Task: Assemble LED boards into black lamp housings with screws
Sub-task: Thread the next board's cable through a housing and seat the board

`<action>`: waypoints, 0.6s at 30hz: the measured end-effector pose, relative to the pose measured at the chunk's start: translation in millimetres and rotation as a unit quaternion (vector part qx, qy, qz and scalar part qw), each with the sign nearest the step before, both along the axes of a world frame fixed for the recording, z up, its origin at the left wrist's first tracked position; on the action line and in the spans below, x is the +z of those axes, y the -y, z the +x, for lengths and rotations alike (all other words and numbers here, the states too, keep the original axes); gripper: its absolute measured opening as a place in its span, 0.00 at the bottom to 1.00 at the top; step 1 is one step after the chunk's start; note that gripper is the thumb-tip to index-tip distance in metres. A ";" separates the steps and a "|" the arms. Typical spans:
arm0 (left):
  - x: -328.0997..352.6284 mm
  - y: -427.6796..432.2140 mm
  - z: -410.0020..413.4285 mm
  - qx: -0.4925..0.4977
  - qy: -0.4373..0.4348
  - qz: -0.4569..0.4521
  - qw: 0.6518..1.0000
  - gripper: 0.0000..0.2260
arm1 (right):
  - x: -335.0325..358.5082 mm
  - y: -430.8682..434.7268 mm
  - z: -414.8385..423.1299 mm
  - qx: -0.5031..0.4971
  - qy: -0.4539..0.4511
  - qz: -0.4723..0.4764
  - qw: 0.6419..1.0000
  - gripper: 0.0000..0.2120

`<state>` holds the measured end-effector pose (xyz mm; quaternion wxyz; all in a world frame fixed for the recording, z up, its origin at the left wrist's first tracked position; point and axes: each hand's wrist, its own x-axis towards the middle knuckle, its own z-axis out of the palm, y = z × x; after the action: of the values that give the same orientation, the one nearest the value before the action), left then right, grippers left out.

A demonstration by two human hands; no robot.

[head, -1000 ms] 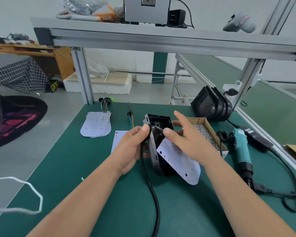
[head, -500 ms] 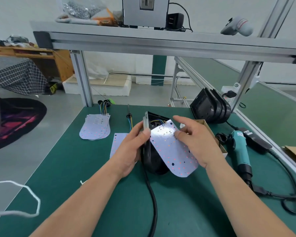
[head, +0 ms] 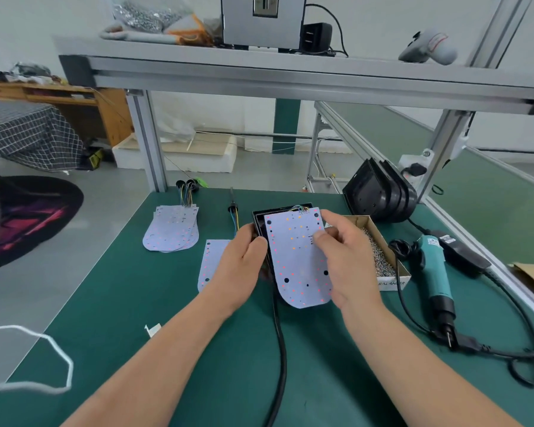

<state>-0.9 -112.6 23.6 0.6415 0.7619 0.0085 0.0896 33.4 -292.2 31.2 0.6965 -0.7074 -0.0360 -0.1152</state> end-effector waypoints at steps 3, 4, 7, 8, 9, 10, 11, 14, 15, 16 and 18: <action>-3.2 1.1 0.8 -0.009 -0.045 0.008 0.999 0.19 | -0.2 -5.9 -1.9 -0.029 0.018 0.023 0.999 0.19; -4.0 1.3 1.4 -0.010 -0.046 0.004 0.999 0.20 | -0.7 -8.0 -3.3 -0.039 0.028 0.018 0.999 0.18; -5.0 4.0 0.3 -0.024 -0.048 -0.025 0.998 0.18 | -0.8 -13.7 -7.6 -0.061 0.057 -0.006 0.996 0.17; -5.6 5.1 -0.8 -0.032 -0.042 -0.037 0.998 0.16 | -0.9 -15.3 -8.2 -0.063 0.063 -0.016 0.996 0.17; -7.1 5.8 -1.2 -0.039 -0.033 -0.050 0.997 0.14 | -1.1 -16.5 -8.3 -0.063 0.064 -0.023 0.996 0.16; -9.3 6.3 -1.1 -0.042 -0.027 -0.058 0.997 0.13 | -1.1 -17.3 -7.9 -0.060 0.060 -0.027 0.996 0.16; -10.5 6.6 -1.0 -0.040 -0.024 -0.055 0.997 0.13 | -0.7 -17.1 -7.5 -0.057 0.054 -0.025 0.997 0.15; -12.4 6.5 -0.2 -0.017 -0.022 -0.049 0.998 0.19 | -1.0 -11.8 -4.4 -0.042 0.043 -0.038 0.997 0.13; -11.8 5.7 0.1 -0.001 -0.024 -0.057 0.998 0.19 | -0.9 -9.7 -4.1 -0.034 0.034 -0.063 0.997 0.13; -10.2 5.0 0.1 0.016 -0.029 -0.071 0.997 0.20 | 0.1 -7.3 -4.7 -0.032 0.029 -0.096 0.994 0.13; -8.2 1.5 0.7 0.038 -0.036 -0.114 0.992 0.20 | 6.9 -2.5 -12.2 -0.050 0.088 -0.156 0.983 0.15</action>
<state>-0.1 -114.1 15.4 0.7195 0.6856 0.0710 0.0851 21.2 -289.7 38.1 0.5648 -0.7956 -0.0796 -0.2043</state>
